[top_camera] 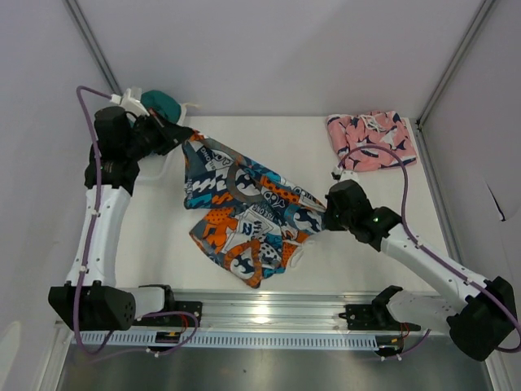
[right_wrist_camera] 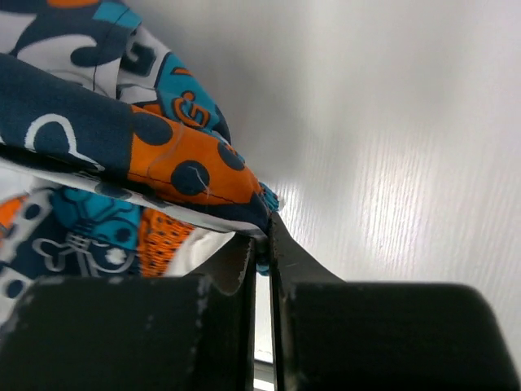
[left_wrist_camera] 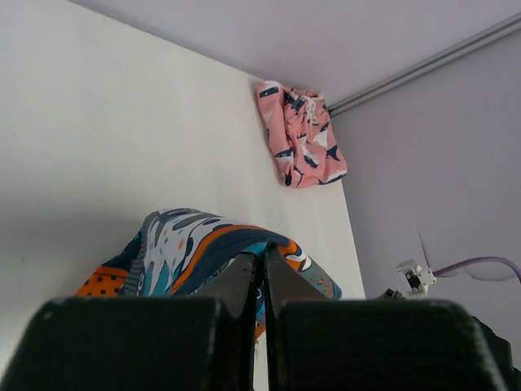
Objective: Fold and stack the shorts
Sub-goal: Flatten the shorts out
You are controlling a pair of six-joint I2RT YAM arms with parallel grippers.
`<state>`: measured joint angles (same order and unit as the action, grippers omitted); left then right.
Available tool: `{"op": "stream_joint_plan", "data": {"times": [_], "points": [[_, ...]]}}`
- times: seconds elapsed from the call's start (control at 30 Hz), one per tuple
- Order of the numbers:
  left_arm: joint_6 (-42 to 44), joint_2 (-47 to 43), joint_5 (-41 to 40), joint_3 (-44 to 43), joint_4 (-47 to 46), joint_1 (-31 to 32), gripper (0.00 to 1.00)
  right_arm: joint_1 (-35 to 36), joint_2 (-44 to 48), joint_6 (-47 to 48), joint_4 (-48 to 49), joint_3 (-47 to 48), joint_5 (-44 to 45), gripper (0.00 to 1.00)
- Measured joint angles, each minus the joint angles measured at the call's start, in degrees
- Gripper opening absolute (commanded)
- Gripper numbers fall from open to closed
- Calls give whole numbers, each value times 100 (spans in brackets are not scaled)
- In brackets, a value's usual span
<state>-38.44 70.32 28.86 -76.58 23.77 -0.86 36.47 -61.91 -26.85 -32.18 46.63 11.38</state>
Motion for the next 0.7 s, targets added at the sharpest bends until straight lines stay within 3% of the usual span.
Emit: {"op": "stream_joint_plan", "data": {"times": [0.33, 0.7], "points": [[-50, -426, 422, -881, 529, -389, 0, -179, -267, 671, -468, 1635, 302, 0], [-74, -1952, 319, -2184, 1502, -769, 0, -177, 1650, 1126, -1025, 3268, -1139, 0]]}}
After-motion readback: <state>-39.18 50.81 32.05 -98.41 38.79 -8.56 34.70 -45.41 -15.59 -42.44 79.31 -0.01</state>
